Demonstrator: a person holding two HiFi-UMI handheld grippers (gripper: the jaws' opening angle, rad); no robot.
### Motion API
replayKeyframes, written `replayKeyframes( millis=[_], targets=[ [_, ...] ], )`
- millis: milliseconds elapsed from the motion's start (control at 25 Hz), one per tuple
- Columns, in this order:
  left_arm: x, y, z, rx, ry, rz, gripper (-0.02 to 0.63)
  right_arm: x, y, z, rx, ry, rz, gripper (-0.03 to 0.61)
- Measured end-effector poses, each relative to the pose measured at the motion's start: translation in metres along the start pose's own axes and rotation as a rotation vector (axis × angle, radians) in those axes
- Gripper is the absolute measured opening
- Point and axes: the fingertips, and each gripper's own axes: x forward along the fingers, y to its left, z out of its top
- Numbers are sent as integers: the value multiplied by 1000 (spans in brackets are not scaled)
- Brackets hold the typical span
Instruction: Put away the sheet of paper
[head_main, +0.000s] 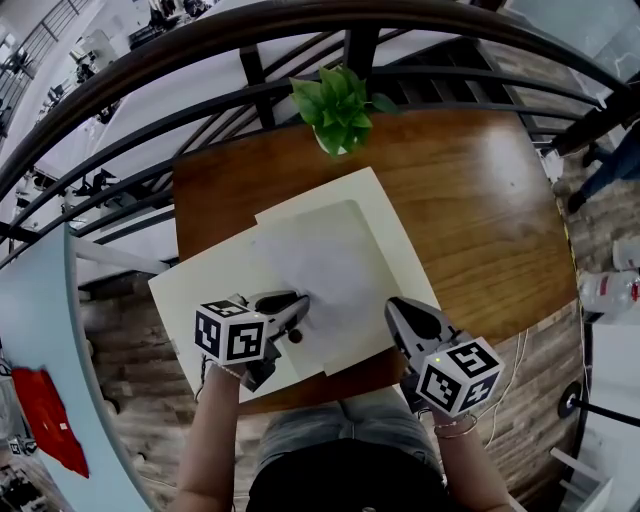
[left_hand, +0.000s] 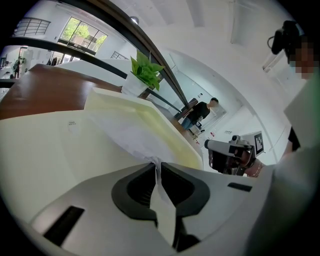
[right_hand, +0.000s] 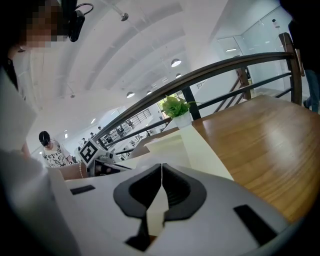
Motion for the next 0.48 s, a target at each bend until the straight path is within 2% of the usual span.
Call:
replayKeyframes(
  millis=[120, 240, 480],
  targets=[
    [4, 1, -1, -6, 4, -2, 27, 0, -1, 0, 1, -2, -2, 28],
    [7, 2, -2, -14, 14, 6, 105, 1, -1, 1, 3, -3, -4, 28],
    [15, 4, -3, -2, 34, 36, 164, 1, 0, -1, 3, -2, -3, 28]
  ],
)
